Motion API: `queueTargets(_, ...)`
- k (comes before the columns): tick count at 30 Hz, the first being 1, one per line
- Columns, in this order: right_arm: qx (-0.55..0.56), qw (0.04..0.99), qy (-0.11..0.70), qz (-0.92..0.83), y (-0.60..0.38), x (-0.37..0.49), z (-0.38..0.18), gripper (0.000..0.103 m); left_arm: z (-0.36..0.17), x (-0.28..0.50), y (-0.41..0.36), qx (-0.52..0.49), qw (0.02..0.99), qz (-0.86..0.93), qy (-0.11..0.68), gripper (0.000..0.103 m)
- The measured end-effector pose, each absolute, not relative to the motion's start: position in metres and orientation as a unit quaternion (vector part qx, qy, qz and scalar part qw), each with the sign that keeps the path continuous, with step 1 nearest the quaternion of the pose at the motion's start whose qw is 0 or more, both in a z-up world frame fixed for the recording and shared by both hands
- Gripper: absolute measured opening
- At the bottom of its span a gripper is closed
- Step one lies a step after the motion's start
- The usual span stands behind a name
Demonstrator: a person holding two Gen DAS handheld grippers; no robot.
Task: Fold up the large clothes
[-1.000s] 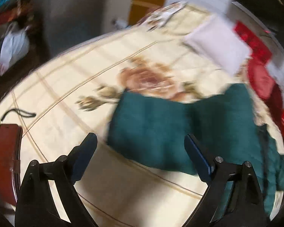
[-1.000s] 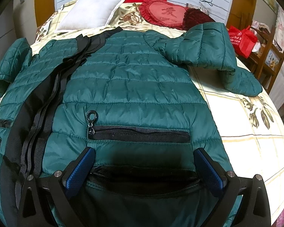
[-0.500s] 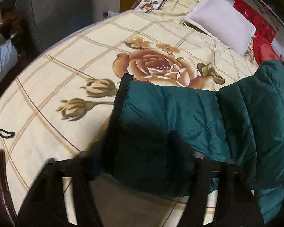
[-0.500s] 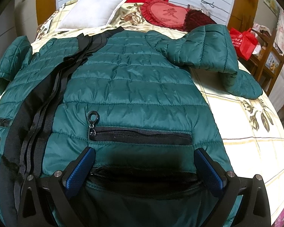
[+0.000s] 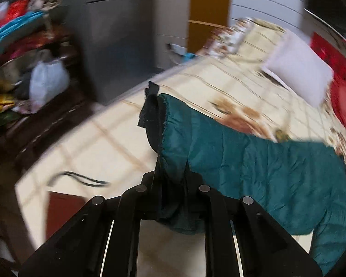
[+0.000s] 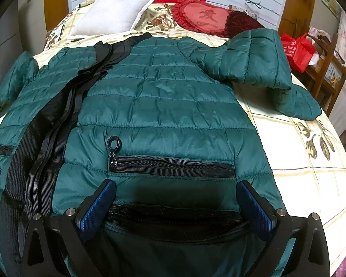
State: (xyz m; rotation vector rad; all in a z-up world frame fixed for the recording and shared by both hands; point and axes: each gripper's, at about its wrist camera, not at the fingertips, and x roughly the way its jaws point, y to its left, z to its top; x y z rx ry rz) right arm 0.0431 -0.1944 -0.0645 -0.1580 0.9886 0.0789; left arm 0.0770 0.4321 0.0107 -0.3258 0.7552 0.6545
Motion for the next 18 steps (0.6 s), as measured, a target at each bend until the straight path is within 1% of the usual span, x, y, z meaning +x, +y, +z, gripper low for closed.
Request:
queueTargets(4, -0.079, 0.876, 0.475, 0.038, -0.194, 0.043, -0.064, 0.103, 0.034, 0.057, 0.451, -0.195, 0.867, 0.299, 0.346, 0.011)
queueTargets(8, -0.082, 0.876, 0.475, 0.038, -0.195, 0.043, -0.059, 0.103, 0.066, 0.064, 0.408, -0.195, 0.901, 0.209, 0.327, 0.011)
queueTargets(10, -0.084, 0.879, 0.468, 0.034, -0.195, 0.040, -0.056, 0.103, 0.084, 0.073, 0.371, -0.196, 0.918, 0.143, 0.315, 0.011)
queueTargets(14, -0.084, 0.885, 0.457, 0.024, -0.200, 0.035, -0.046, 0.103, 0.112, 0.103, 0.269, -0.178, 0.935, 0.003, 0.306, 0.011)
queueTargets(18, -0.075, 0.883, 0.463, 0.022, -0.205, 0.032, -0.039, 0.103, 0.109, 0.142, 0.170, -0.169, 0.924, -0.097, 0.328, 0.011)
